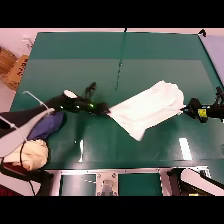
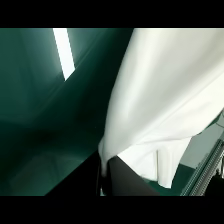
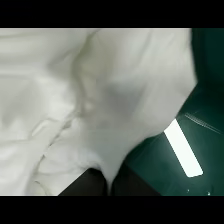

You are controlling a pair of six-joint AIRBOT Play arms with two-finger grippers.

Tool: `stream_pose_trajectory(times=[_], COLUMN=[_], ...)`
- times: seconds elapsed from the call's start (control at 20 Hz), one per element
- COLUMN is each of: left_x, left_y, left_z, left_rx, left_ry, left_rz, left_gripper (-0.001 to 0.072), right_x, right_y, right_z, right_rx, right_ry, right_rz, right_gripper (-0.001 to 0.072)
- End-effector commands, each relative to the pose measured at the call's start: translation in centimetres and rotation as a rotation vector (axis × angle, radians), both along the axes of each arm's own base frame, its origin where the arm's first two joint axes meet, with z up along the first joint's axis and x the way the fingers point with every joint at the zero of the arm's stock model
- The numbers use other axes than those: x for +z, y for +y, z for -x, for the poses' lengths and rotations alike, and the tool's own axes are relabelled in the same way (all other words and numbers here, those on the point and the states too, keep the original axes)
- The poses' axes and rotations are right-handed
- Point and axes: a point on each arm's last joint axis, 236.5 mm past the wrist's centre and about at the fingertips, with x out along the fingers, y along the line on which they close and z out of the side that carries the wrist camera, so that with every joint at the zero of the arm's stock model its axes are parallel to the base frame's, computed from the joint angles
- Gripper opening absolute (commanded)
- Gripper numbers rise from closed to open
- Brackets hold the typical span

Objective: Fold the shirts.

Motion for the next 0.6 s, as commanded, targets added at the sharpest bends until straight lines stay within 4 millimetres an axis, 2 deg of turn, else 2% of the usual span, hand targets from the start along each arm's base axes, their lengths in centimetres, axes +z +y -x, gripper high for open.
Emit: stream_pose_trajectory(times=[0.0,0.2,0.3,0.4,0.5,0.55], left_x=[2.1,6.4,9.3,13.1,18.3,21.8], left_y=[4.0,3.9,3.8,4.7,6.6,7.5], left_z=[-3.7,-7.4,-8.8,-10.0,-11.2,-11.6], left_rx=[0.07,0.066,0.036,0.005,0.006,0.011], left_ry=[-0.024,-0.155,-0.237,-0.331,-0.46,-0.551], left_rz=[0.032,0.05,0.042,0.012,-0.078,-0.128], left_gripper=[0.0018,0.0019,0.0019,0.0018,0.0018,0.0018], right_x=[0.4,1.7,4.7,9.7,16.6,20.9], right_y=[-0.2,0.5,1.6,2.0,1.7,1.6], right_z=[-0.5,-2.1,-3.8,-5.4,-6.5,-6.8], right_rx=[-0.031,-0.052,-0.037,-0.013,0.02,0.034], right_ry=[-0.024,-0.093,-0.205,-0.334,-0.486,-0.579], right_rz=[-0.021,-0.064,-0.115,-0.119,-0.046,0.01], right_gripper=[0.0017,0.0017,0.0017,0.0017,0.0017,0.0017])
